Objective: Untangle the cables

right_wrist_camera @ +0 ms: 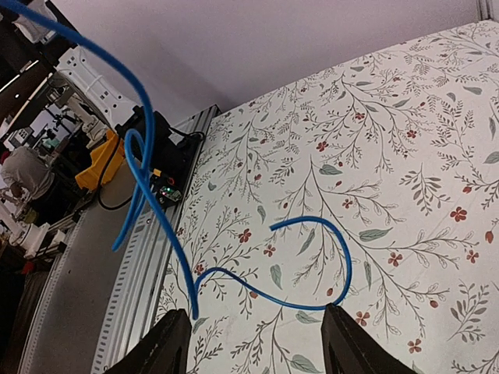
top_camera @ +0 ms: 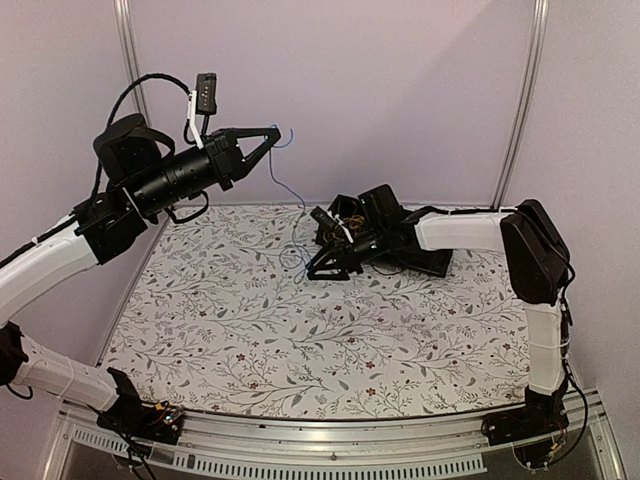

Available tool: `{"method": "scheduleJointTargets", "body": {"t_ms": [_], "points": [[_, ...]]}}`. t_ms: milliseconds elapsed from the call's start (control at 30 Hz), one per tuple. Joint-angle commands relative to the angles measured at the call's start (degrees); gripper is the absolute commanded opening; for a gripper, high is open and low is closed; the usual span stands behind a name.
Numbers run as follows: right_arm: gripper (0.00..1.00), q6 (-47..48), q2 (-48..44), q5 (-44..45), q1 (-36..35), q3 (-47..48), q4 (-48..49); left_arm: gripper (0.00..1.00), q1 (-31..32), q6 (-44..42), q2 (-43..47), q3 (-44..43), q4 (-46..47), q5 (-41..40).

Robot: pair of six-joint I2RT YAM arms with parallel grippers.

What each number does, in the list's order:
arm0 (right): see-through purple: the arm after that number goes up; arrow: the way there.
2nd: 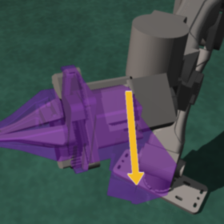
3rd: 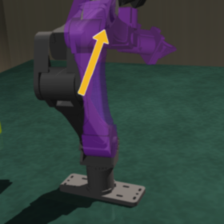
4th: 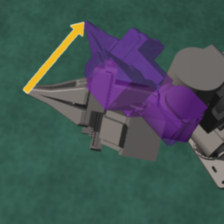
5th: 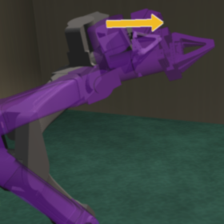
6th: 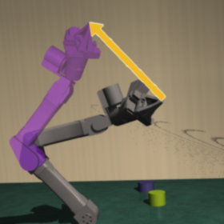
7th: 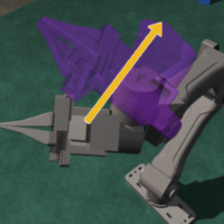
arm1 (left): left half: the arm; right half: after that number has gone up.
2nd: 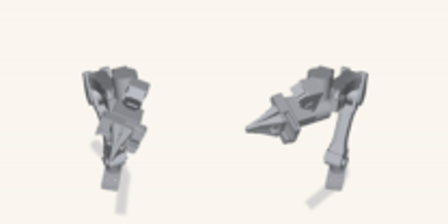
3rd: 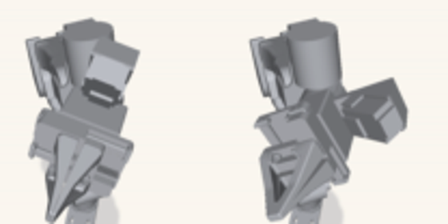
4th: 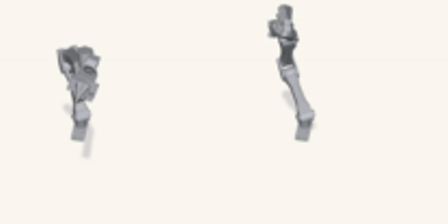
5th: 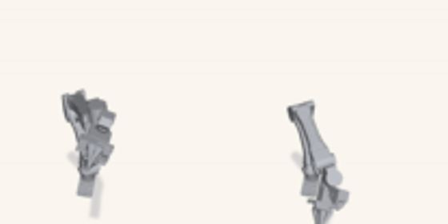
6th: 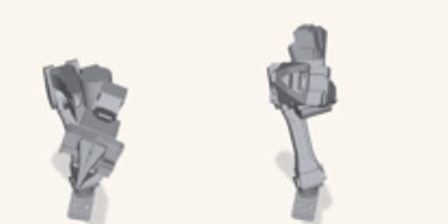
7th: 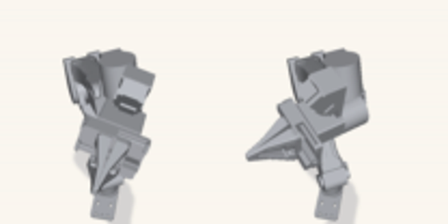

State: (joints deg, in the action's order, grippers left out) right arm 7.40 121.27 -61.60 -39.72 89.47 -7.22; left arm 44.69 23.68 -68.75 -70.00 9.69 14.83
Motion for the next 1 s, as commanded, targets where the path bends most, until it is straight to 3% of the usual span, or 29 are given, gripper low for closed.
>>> {"method": "scheduleJointTargets", "body": {"t_ms": [0, 600, 800, 967], "points": [[0.61, -1.71, 1.77, 1.41, -0.09, 1.67, 0.87, 0.00, 0.92, 0.30, -0.17, -1.19, 1.86, 0.54], [0.63, -10.53, 6.64, 4.00, -0.09, 5.87, 1.93, 0.00, 1.37, 0.90, -0.50, -1.13, 2.17, 0.23], [0.62, -13.52, 7.50, 10.47, 0.15, 6.50, 1.44, 0.00, 1.73, 1.09, -0.68, -1.54, 2.42, 0.29], [0.62, -15.63, 9.03, 3.87, 0.26, 7.78, 3.40, 0.00, 1.90, 1.14, -0.68, -1.40, 2.25, -0.05]]}}
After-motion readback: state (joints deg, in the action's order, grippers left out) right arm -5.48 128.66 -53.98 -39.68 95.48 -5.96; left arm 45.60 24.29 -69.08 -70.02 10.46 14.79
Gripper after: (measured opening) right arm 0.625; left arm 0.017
